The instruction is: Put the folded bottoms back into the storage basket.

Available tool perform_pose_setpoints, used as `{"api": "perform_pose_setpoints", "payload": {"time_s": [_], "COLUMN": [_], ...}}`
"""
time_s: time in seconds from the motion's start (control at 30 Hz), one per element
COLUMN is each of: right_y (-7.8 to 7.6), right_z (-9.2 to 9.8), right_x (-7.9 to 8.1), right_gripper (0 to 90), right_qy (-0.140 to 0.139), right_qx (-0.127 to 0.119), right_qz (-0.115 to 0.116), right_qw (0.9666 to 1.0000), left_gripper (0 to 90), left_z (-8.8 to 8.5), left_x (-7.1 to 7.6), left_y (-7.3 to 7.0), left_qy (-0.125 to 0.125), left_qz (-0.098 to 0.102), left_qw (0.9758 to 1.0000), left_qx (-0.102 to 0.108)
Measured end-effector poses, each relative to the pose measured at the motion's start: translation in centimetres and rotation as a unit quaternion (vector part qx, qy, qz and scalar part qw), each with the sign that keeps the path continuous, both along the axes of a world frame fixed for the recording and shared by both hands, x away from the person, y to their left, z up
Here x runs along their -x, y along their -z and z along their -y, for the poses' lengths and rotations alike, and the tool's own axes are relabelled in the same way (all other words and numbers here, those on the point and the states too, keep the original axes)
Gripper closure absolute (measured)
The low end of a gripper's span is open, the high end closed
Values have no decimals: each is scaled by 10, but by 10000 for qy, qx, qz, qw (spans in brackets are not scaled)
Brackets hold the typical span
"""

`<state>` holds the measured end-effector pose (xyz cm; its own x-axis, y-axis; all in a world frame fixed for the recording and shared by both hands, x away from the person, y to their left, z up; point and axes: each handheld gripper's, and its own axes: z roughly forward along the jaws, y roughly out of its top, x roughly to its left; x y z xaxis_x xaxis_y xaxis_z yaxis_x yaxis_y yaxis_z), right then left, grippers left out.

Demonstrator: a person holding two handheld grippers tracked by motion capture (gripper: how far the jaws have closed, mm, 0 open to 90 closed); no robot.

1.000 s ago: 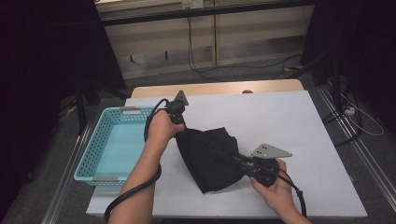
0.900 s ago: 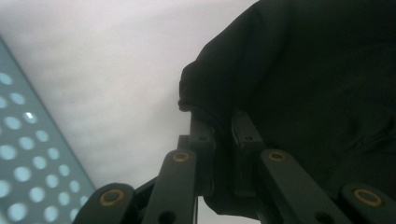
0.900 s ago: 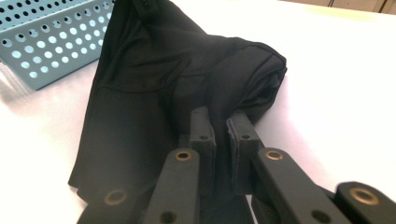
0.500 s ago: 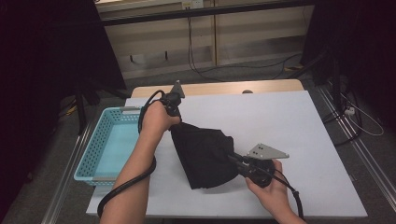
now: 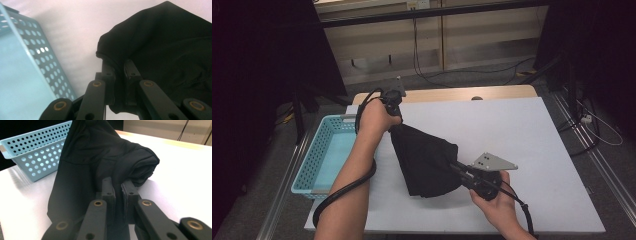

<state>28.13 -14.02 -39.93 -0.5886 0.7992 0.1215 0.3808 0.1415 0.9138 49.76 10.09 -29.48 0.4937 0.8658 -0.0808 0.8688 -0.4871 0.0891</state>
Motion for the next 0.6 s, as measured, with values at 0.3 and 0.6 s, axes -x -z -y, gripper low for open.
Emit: {"api": "perform_pose_setpoints", "payload": {"time_s": [0.3,0.6], "right_y": [-6,-12], "right_z": [-9,-17], "right_x": [-1,-2], "right_gripper": [833,833], "right_qy": [-36,-31], "right_qx": [-38,-47], "right_qz": [113,312], "right_qw": [9999,9995], "left_gripper": [819,819], "left_z": [-3,-9], "left_x": [-5,-5], "left_y": [-12,-30], "left_qy": [-50,-124], "left_qz": [-81,12], "left_qw": [9999,9999], "left_qx": [-66,-107]}}
